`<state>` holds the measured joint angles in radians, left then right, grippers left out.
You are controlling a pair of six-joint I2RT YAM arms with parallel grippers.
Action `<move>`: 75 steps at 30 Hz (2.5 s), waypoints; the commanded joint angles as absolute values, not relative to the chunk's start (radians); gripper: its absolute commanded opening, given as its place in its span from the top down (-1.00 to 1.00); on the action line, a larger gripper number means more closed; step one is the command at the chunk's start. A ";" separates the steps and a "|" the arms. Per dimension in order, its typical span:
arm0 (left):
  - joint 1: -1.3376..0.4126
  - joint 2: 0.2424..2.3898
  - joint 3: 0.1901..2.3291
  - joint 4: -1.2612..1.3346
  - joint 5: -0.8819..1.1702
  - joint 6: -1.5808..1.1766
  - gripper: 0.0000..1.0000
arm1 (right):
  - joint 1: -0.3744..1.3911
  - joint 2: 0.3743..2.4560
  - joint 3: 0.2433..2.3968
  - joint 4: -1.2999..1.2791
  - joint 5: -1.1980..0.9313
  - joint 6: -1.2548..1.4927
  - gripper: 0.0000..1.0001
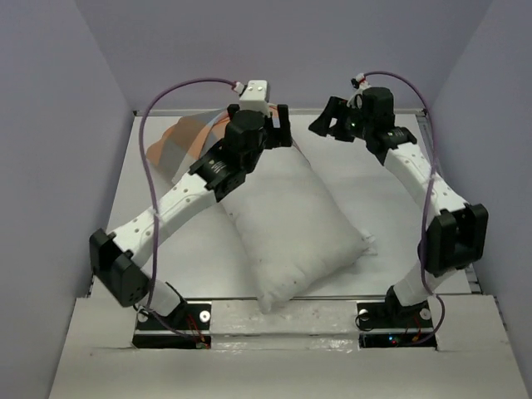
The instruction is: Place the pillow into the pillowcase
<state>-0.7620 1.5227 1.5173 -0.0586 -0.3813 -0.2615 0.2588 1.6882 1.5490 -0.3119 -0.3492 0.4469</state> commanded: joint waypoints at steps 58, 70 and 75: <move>-0.849 1.372 1.355 0.002 -0.028 -0.268 1.00 | 0.574 1.493 1.218 0.169 -0.462 0.434 1.00; -0.900 1.181 1.241 -0.196 -0.204 -0.353 1.00 | 0.502 1.211 1.140 0.162 -0.273 0.479 1.00; -0.934 1.256 1.304 -0.175 -0.102 -0.409 1.00 | 0.502 1.213 1.192 0.059 -0.365 0.505 1.00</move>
<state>-0.8883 1.2007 1.2446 -0.2039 -0.2085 -0.3397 0.5053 1.1961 1.1004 -0.0620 -0.3145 0.4515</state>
